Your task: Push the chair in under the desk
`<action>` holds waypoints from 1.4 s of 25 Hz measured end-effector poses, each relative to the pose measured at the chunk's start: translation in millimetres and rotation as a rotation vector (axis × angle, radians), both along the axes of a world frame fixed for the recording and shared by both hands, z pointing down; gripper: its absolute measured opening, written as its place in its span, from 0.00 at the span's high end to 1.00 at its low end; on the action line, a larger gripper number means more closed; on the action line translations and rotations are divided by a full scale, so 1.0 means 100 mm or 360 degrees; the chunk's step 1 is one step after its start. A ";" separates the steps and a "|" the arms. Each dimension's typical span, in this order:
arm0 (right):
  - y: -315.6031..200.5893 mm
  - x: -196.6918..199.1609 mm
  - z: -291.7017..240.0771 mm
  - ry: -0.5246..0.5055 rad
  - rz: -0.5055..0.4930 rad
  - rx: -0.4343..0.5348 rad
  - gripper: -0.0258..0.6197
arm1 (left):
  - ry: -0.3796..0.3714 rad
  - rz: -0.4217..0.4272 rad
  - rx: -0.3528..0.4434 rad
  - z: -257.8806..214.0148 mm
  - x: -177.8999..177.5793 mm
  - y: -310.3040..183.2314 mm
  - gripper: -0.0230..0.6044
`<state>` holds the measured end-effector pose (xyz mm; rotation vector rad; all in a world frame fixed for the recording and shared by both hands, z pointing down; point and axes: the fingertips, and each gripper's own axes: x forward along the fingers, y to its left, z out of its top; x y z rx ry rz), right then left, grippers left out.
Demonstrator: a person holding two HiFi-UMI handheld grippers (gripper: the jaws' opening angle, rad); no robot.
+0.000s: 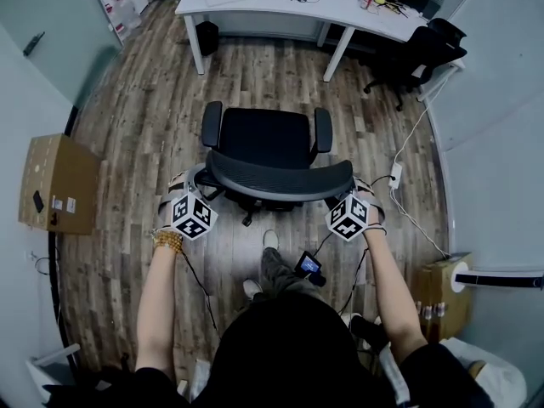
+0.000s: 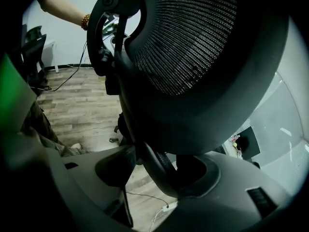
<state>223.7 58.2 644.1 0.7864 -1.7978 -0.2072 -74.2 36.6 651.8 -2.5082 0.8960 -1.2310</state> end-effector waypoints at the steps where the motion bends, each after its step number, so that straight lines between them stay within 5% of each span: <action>1: -0.03 0.01 0.01 0.0003 0.0004 0.0001 0.56 | 0.0003 -0.0001 0.0002 0.01 0.01 -0.04 0.43; 35: -1.14 -0.14 0.01 0.0009 0.0034 -0.0022 0.56 | -0.0030 -0.0048 -0.0065 0.03 -0.15 -1.17 0.41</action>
